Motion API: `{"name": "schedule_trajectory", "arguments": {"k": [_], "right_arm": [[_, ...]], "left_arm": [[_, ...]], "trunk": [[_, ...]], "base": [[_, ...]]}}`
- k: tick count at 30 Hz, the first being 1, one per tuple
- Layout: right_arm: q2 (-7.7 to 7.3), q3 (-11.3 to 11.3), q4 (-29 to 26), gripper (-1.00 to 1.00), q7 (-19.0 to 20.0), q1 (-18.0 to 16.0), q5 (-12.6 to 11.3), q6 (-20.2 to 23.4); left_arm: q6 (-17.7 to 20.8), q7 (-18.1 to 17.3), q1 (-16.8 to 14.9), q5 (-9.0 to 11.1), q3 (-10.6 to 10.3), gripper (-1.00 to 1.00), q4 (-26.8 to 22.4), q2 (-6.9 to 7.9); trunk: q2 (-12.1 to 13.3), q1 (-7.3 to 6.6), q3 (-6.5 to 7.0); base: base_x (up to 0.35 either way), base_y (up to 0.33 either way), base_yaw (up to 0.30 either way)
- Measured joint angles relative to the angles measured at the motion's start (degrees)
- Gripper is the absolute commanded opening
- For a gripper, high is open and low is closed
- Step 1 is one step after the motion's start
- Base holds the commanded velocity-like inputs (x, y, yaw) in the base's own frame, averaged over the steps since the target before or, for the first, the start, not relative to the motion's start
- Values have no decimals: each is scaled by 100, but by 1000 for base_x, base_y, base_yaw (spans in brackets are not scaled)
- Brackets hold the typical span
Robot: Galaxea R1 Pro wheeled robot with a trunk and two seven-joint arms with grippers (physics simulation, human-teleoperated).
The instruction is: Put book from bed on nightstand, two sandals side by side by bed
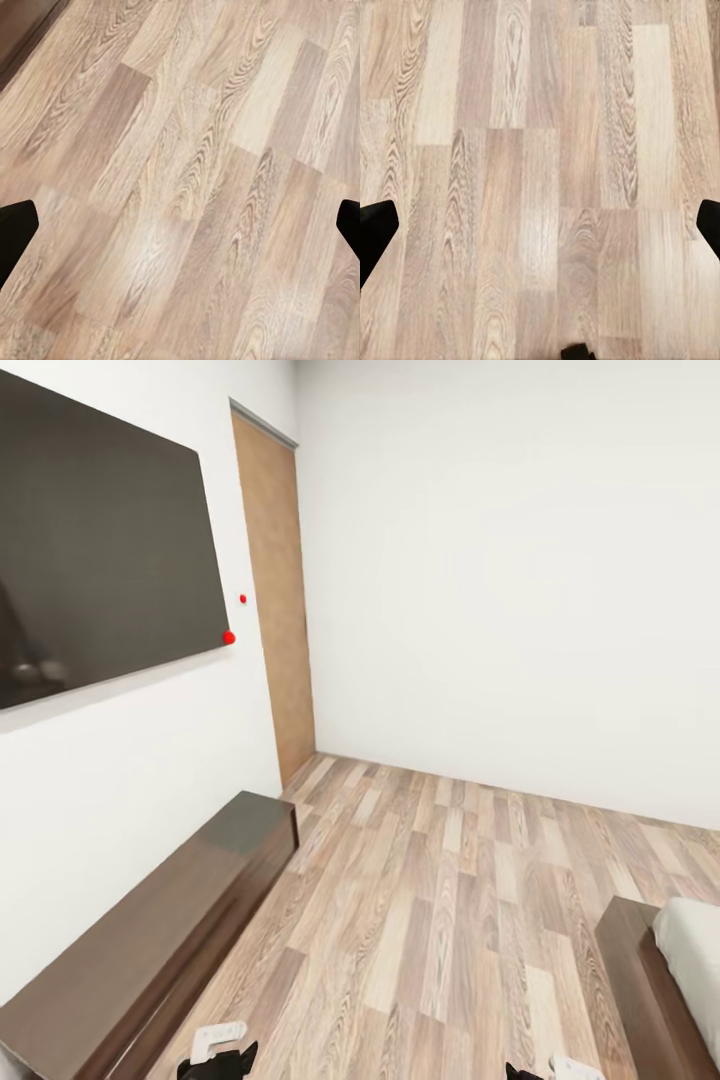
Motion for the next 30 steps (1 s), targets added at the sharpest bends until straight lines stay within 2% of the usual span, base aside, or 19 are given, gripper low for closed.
{"name": "schedule_trajectory", "arguments": {"k": [13, 30], "right_arm": [[0, -2, 0, 100, -4, 0, 0, -2], [0, 1, -1, 100, -4, 1, 0, 0]], "left_arm": [[0, 0, 2, 0, 0, 100, 0, 1], [0, 0, 2, 0, 1, 100, 1, 3]], "trunk": [[0, 1, 0], [1, 3, 0]], "base": [[224, 0, -25], [19, 0, -215]]}}
